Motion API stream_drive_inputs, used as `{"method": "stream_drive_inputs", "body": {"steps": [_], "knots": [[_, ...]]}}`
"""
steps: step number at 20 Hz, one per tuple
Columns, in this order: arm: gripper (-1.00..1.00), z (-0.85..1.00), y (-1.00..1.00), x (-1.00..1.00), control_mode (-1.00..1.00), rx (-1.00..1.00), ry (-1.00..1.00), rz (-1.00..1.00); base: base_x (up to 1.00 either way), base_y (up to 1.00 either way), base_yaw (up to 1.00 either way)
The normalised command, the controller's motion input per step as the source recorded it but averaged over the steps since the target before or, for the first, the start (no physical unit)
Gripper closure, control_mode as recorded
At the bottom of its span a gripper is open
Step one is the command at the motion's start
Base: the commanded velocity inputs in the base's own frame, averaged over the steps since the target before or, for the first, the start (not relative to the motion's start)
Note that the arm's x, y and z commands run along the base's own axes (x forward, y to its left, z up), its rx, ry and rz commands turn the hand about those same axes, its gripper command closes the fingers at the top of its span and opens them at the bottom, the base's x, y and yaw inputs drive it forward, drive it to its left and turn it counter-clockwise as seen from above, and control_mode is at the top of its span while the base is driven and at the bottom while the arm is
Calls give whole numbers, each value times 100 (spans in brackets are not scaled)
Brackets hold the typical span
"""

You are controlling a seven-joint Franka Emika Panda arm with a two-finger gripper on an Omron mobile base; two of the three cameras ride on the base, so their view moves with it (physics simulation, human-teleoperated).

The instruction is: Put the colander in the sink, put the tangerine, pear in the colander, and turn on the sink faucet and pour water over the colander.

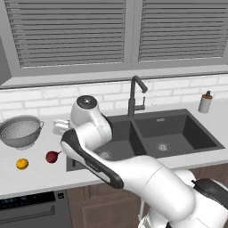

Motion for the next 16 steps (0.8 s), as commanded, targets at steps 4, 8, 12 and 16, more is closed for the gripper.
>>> {"method": "stream_drive_inputs", "body": {"steps": [4, 8, 12, 16], "knots": [[-100, 0, 96, 47, -100, 16, 7, 1, 0, 0, 0], [-100, 0, 72, 41, -100, 0, 17, 0, 0, 0, 0], [-100, 0, 64, 47, -100, 0, 6, -1, 0, 0, 0], [-100, 0, 42, 50, -100, 0, 0, -3, 0, 0, 0]]}}
